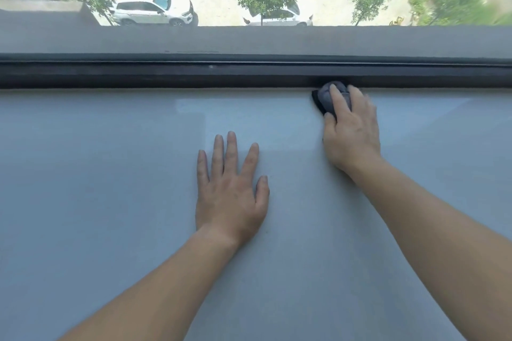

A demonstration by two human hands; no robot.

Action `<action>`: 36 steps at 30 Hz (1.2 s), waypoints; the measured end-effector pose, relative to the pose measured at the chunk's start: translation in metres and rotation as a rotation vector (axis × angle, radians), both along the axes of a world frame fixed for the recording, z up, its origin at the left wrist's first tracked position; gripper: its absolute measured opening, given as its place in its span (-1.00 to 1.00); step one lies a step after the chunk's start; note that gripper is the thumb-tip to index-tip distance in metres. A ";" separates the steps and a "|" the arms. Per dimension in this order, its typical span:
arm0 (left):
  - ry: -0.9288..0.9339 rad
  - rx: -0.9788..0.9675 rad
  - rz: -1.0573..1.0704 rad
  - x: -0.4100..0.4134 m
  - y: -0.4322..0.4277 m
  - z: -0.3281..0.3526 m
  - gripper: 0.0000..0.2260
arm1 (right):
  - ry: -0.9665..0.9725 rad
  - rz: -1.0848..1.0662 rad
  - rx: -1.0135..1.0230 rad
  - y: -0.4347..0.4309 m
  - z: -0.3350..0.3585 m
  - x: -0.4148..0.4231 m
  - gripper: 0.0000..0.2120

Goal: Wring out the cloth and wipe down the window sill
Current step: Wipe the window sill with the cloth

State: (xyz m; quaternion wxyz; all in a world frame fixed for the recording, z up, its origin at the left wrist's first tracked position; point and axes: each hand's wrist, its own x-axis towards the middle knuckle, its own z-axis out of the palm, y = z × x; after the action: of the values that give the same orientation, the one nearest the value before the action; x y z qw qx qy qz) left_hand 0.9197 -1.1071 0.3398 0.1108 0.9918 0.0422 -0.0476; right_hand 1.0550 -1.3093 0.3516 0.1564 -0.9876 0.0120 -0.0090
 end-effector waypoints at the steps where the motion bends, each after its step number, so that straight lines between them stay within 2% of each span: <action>1: -0.004 0.002 0.003 0.000 0.000 0.000 -0.42 | -0.014 0.022 0.014 0.001 -0.001 -0.007 -0.49; 5: -0.008 0.014 0.003 0.000 0.001 0.000 -0.43 | -0.006 0.298 -0.009 -0.021 -0.001 -0.021 -0.50; 6: -0.008 0.016 0.003 0.000 0.002 0.001 -0.43 | -0.001 0.267 -0.005 -0.035 0.001 -0.012 -0.51; 9: -0.005 0.025 -0.002 -0.001 0.003 0.002 -0.43 | 0.000 -0.052 0.053 -0.059 0.007 0.009 -0.50; 11: -0.006 0.022 0.001 -0.001 0.003 0.002 -0.43 | -0.028 -0.088 0.039 -0.047 0.007 -0.002 -0.50; 15: -0.010 0.031 0.005 -0.001 0.002 0.002 -0.44 | -0.001 0.304 0.009 -0.040 0.000 -0.052 -0.50; 17: -0.007 0.037 0.007 -0.001 0.003 0.002 -0.44 | 0.026 0.368 -0.005 -0.061 0.004 -0.041 -0.50; 21: -0.001 0.034 0.010 0.000 0.002 0.004 -0.43 | -0.003 -0.060 0.004 -0.087 0.010 -0.014 -0.50; 23: 0.006 0.037 0.015 0.000 0.001 0.004 -0.43 | -0.010 -0.102 0.016 -0.074 0.009 -0.032 -0.50; 27: 0.010 0.034 0.014 0.000 -0.001 0.007 -0.43 | 0.049 0.259 0.028 -0.064 0.003 -0.100 -0.48; 29: 0.005 0.026 0.020 0.000 -0.002 0.007 -0.42 | 0.081 0.388 -0.009 -0.084 0.006 -0.097 -0.47; 30: -0.001 0.019 0.021 0.000 -0.002 0.007 -0.42 | 0.071 0.350 -0.018 -0.096 0.006 -0.087 -0.48; 34: -0.074 -0.052 0.041 -0.003 -0.006 0.009 -0.41 | 0.023 -0.059 0.025 -0.121 0.006 -0.061 -0.49; 36: -0.138 -0.053 0.003 -0.008 -0.012 0.012 -0.45 | 0.012 -0.009 0.024 -0.105 0.003 -0.087 -0.48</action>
State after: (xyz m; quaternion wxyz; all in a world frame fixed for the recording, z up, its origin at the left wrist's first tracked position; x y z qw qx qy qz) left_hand 0.9120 -1.1194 0.3519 0.1399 0.9894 0.0345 0.0199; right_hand 0.9676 -1.4145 0.3544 0.1681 -0.9856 0.0173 -0.0037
